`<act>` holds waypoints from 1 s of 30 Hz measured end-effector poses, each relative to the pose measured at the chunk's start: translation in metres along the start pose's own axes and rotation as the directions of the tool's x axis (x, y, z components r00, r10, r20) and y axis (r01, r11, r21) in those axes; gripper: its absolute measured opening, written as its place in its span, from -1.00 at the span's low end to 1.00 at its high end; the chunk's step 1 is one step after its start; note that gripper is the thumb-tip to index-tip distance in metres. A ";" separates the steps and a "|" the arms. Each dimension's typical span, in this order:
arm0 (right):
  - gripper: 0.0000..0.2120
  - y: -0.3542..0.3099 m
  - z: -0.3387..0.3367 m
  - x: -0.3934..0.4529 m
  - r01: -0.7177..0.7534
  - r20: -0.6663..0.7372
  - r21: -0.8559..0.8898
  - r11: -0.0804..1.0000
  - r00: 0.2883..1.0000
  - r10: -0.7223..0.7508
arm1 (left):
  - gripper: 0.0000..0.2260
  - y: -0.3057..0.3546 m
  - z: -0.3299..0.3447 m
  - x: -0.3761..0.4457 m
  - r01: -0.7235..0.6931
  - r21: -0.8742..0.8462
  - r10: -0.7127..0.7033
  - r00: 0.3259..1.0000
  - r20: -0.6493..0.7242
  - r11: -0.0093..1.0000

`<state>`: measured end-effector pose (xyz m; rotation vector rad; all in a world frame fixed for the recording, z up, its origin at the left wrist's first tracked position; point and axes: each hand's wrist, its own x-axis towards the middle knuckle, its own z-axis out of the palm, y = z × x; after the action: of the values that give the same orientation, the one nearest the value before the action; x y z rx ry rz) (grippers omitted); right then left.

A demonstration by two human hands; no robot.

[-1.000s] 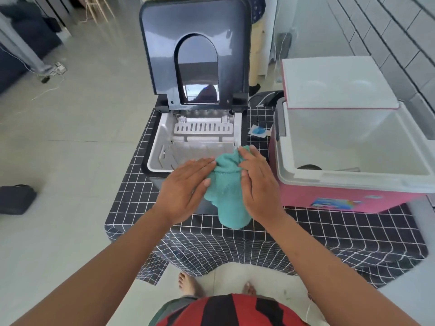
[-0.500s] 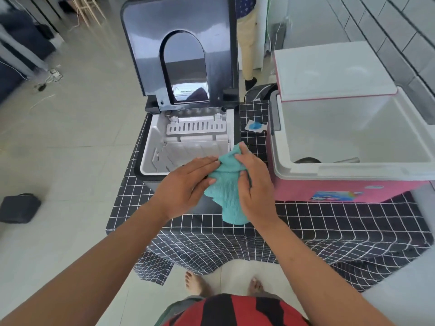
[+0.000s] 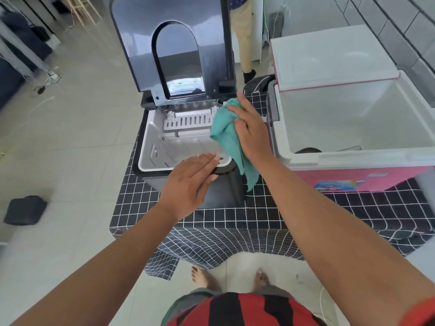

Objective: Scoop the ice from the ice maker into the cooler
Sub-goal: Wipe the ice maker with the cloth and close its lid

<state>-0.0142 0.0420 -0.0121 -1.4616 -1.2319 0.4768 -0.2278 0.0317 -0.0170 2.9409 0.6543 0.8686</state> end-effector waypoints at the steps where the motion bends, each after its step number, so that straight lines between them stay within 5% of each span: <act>1: -0.65 -0.002 0.000 -0.004 -0.009 -0.014 0.009 1.000 1.000 0.009 | -0.72 0.001 0.000 0.001 0.004 -0.015 -0.004 1.000 -0.019 1.000; 8: -0.69 0.001 0.015 -0.072 -0.032 -0.037 0.263 0.964 0.998 0.043 | -0.77 -0.001 0.001 -0.002 0.055 -0.250 -0.094 0.985 -0.145 0.967; 16: -0.73 0.008 -0.005 0.027 0.163 0.009 -0.250 0.954 0.986 -0.166 | -0.75 -0.001 0.002 0.000 0.060 -0.323 -0.105 0.987 -0.123 0.945; 24: -0.70 0.015 -0.001 -0.035 0.213 0.049 -0.120 0.970 0.977 -0.208 | -0.80 0.001 0.001 0.001 0.079 -0.295 -0.115 0.987 -0.108 0.952; 30: -0.65 0.016 -0.005 0.016 0.144 0.123 -0.160 0.977 0.985 -0.125 | -0.78 0.004 0.000 0.001 0.119 -0.313 -0.160 0.981 -0.110 0.942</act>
<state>0.0023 0.0559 -0.0200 -1.4971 -1.4802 0.3741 -0.2254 0.0287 -0.0159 2.5473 0.6573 1.0538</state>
